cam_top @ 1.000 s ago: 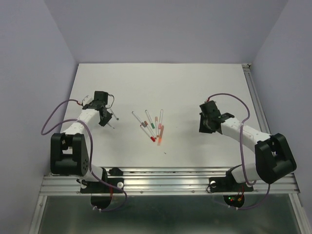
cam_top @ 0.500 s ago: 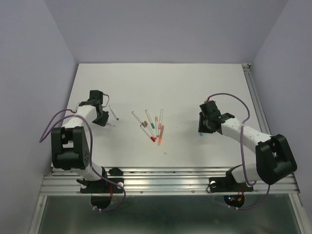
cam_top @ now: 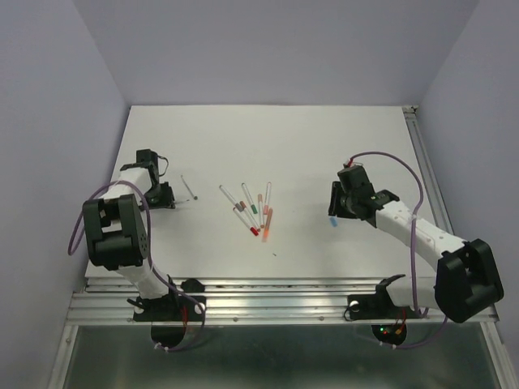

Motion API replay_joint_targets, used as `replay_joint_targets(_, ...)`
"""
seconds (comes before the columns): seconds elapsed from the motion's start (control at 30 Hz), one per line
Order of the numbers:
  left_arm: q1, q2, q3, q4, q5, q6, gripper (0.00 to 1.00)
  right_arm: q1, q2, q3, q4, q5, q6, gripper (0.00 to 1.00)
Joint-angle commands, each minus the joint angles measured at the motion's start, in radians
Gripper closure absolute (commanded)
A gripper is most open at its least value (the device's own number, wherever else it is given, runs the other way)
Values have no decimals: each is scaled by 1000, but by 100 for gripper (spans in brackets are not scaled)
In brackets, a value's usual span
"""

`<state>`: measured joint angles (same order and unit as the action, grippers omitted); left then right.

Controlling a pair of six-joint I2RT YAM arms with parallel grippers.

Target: Open the pen caps

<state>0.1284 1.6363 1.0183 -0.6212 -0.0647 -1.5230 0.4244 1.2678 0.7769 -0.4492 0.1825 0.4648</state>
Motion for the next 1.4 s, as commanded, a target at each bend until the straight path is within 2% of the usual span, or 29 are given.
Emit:
replay_joint_targets(0.0, 16, 57, 153, -78, -65, 65, 83, -4, -34, -8, 15, -9, -17, 54)
replay_joint_targets(0.07, 19, 108, 224, -122, -115, 122, 82, -4, -38, -13, 17, -9, -18, 54)
replay_joint_targets(0.1, 23, 155, 288, -88, -136, 200, 82, -4, -38, -14, 17, -12, -20, 54)
replay_joint_targets(0.13, 28, 178, 317, -68, -155, 347, 85, -4, -39, -18, 17, -15, -20, 54)
replay_joint_targets(0.27, 30, 269, 407, -16, -164, 656, 85, -4, -42, -22, 20, -23, -25, 53)
replay_joint_targets(0.37, 28, 303, 401, -32, -198, 722, 85, -4, -30, -18, 18, -12, -22, 53)
replay_joint_targets(0.4, 27, 298, 360, 6, -187, 744, 85, -4, -24, -11, 11, -8, -20, 53)
replay_joint_targets(0.53, 28, 272, 289, 70, -161, 790, 79, -4, 5, -4, 3, 0, -20, 53)
replay_joint_targets(0.57, 22, 266, 284, 81, -156, 808, 71, -4, 8, -4, 7, 0, -20, 53)
replay_joint_targets(0.63, 11, 258, 279, 87, -165, 837, 65, -4, 11, -8, 10, -2, -20, 53)
replay_joint_targets(0.77, 2, 266, 272, 106, -147, 863, 62, -4, 12, -7, 9, 11, -14, 53)
replay_joint_targets(1.1, -96, 263, 255, 81, -207, 859, 52, -4, -33, -8, -2, 11, -11, 53)
replay_joint_targets(1.37, -104, 140, 258, 25, -238, 850, 34, -4, -81, 2, -25, 11, -5, 51)
